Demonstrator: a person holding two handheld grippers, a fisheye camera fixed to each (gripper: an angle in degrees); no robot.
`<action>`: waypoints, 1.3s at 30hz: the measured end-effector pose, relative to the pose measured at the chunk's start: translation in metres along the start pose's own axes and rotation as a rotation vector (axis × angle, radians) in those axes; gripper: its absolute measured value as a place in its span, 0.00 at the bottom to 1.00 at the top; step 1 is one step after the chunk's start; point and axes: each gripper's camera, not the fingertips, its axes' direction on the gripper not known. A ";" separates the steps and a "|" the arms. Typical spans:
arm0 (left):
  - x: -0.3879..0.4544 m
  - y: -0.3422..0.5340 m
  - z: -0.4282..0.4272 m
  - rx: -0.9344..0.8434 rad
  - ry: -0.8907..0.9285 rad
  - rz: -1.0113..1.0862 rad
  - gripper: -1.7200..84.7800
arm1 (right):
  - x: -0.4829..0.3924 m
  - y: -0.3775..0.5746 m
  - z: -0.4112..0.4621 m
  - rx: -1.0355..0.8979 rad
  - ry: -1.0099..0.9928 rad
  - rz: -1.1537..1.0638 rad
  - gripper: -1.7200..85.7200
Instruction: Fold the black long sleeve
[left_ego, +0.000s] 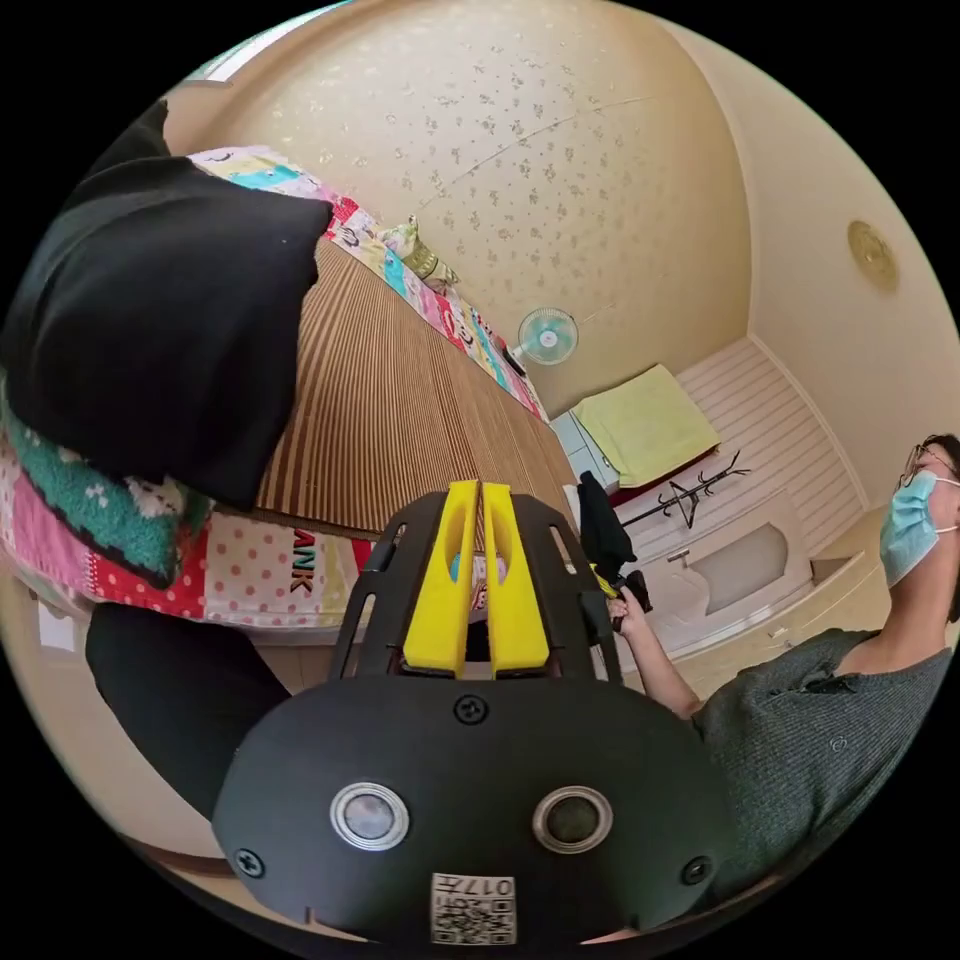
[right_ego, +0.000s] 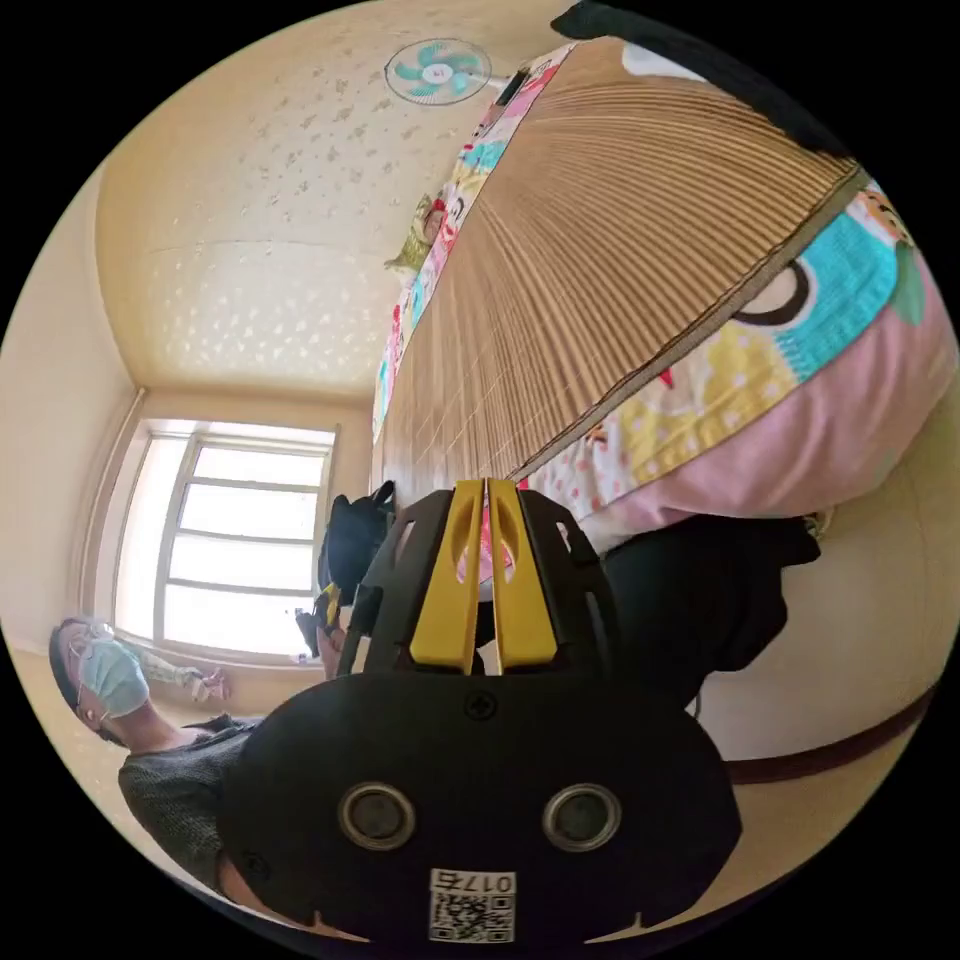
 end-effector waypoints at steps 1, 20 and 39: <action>0.004 -0.002 0.006 -0.022 0.003 0.010 0.01 | 0.001 -0.003 -0.023 0.087 0.092 0.028 0.07; 0.036 -0.027 0.039 -0.067 -0.052 -0.006 0.01 | -0.028 -0.079 -0.044 0.725 0.286 0.151 0.06; 0.030 -0.095 0.114 -0.150 0.113 0.025 0.02 | -0.092 0.160 0.054 0.607 0.463 -0.218 0.05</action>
